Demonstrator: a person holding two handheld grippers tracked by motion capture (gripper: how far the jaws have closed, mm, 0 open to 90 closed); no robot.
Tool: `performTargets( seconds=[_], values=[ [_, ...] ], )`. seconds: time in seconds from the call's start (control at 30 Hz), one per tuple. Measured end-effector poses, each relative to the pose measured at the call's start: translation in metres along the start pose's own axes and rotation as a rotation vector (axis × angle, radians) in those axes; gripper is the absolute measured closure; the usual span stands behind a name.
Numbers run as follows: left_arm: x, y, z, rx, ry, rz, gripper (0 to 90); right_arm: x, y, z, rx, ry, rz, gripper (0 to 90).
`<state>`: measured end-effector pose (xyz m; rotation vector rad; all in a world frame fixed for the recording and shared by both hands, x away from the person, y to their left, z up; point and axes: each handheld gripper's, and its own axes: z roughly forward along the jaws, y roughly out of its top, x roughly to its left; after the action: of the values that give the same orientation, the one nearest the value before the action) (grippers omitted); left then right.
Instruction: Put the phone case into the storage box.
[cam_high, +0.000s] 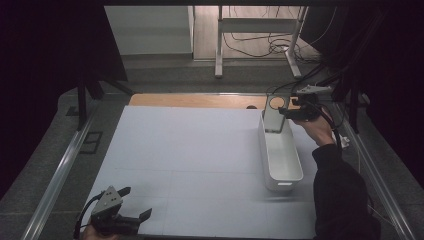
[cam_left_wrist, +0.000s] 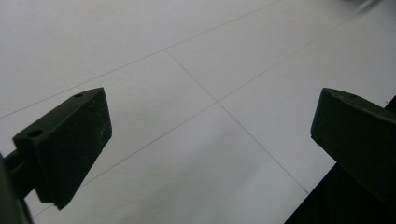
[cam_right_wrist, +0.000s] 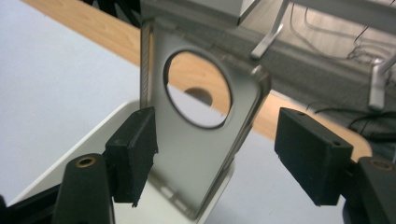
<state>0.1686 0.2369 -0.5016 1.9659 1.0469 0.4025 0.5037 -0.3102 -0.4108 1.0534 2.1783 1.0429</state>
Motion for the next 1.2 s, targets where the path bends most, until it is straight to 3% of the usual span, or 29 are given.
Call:
performTargets(
  seconds=[0.47,0.7,1.2],
  values=[
    [0.0,0.0,0.0,-0.003,0.002,0.0,0.0,0.01,-0.006,-0.01,0.024,0.033,0.066,23.4],
    [0.0,0.0,0.0,-0.002,-0.001,-0.004,0.0,0.016,-0.007,-0.022,0.045,0.066,0.128,18.5],
    [0.0,0.0,0.0,0.0,0.001,-0.006,0.0,0.046,-0.02,-0.041,0.101,0.062,0.124,2.7]
  ],
)
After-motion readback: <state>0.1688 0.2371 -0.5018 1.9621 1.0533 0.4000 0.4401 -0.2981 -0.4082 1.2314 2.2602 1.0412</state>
